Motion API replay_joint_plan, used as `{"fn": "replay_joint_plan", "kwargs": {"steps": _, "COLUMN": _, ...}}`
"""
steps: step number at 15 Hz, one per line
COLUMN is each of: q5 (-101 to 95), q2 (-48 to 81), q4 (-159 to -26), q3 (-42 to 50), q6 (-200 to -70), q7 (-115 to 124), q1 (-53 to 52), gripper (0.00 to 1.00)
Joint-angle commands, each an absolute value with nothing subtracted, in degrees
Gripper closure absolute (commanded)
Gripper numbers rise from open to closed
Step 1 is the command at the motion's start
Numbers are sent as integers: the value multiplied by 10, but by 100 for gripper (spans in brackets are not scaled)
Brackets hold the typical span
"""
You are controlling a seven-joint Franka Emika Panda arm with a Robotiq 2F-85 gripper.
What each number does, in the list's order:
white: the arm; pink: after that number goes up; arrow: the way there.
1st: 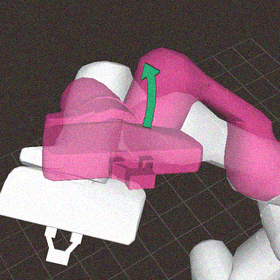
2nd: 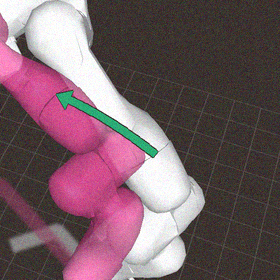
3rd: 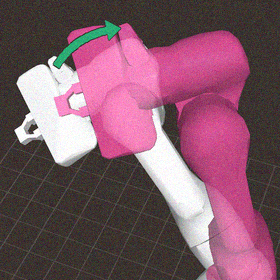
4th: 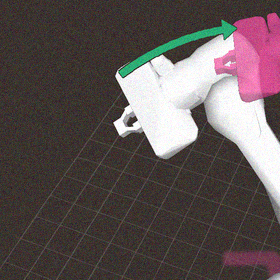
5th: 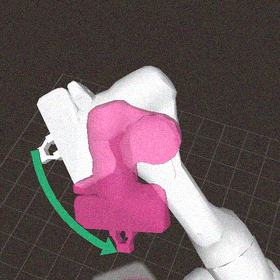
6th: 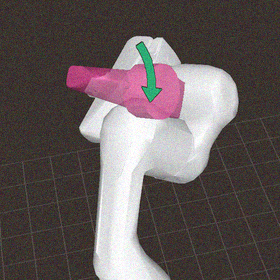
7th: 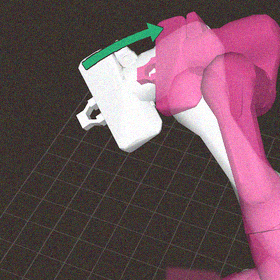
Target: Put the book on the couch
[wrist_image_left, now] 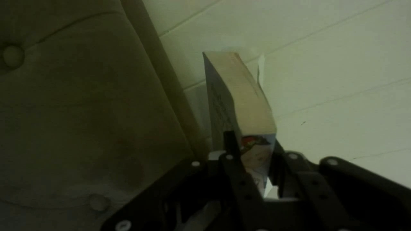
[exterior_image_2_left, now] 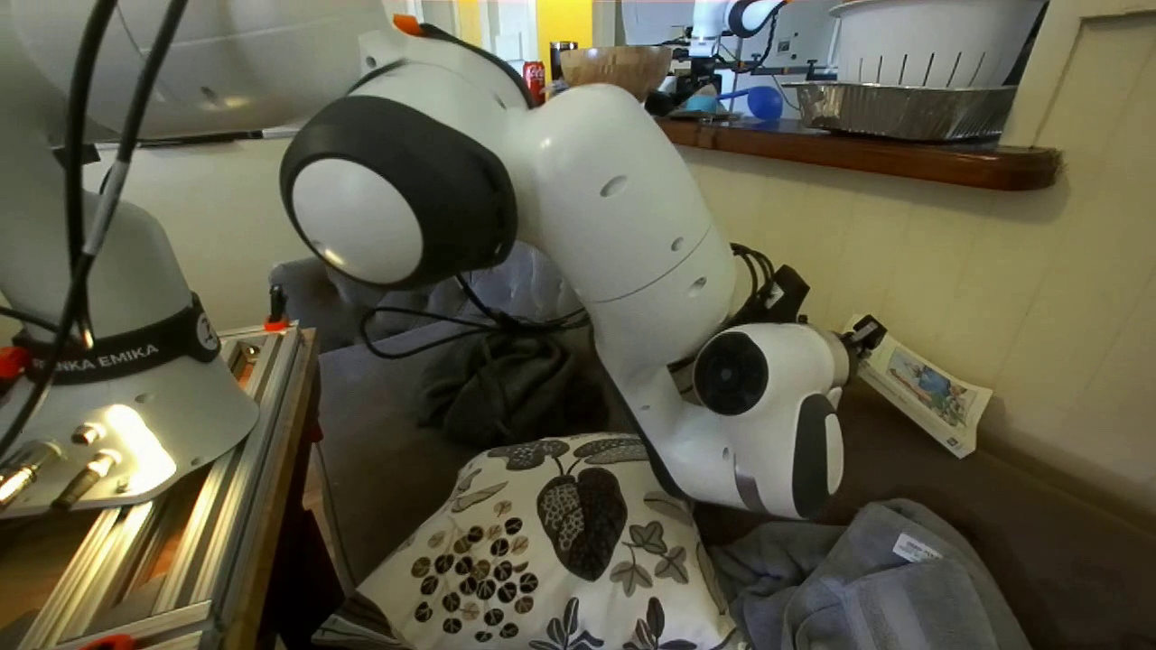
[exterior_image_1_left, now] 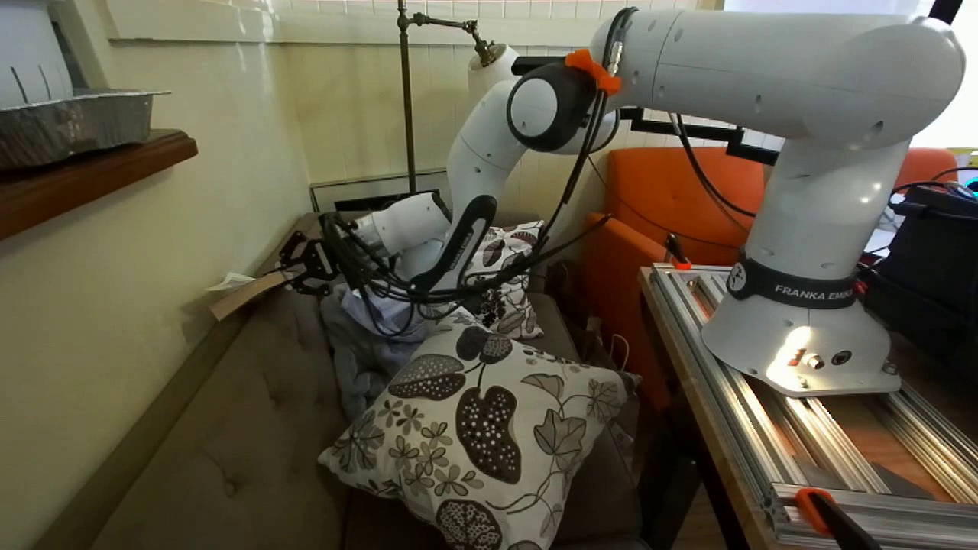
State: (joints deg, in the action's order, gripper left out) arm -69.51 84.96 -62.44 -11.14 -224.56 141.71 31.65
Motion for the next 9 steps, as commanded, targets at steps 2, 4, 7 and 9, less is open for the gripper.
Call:
{"fn": "replay_joint_plan", "kwargs": {"steps": 2, "q5": -637, "q2": 858, "q4": -598, "q3": -87, "q6": -2179, "q7": 1357, "q1": 289, "gripper": 94}}
{"fn": "replay_joint_plan", "kwargs": {"steps": 4, "q5": -645, "q2": 858, "q4": -599, "q3": -81, "q6": -2157, "q7": 1352, "q1": 282, "gripper": 51}}
{"fn": "replay_joint_plan", "kwargs": {"steps": 7, "q5": -632, "q2": 850, "q4": -611, "q3": -74, "q6": -2134, "q7": 1334, "q1": 279, "gripper": 38}}
{"fn": "replay_joint_plan", "kwargs": {"steps": 9, "q5": -647, "q2": 850, "q4": -609, "q3": -73, "q6": -2126, "q7": 1342, "q1": 282, "gripper": 23}}
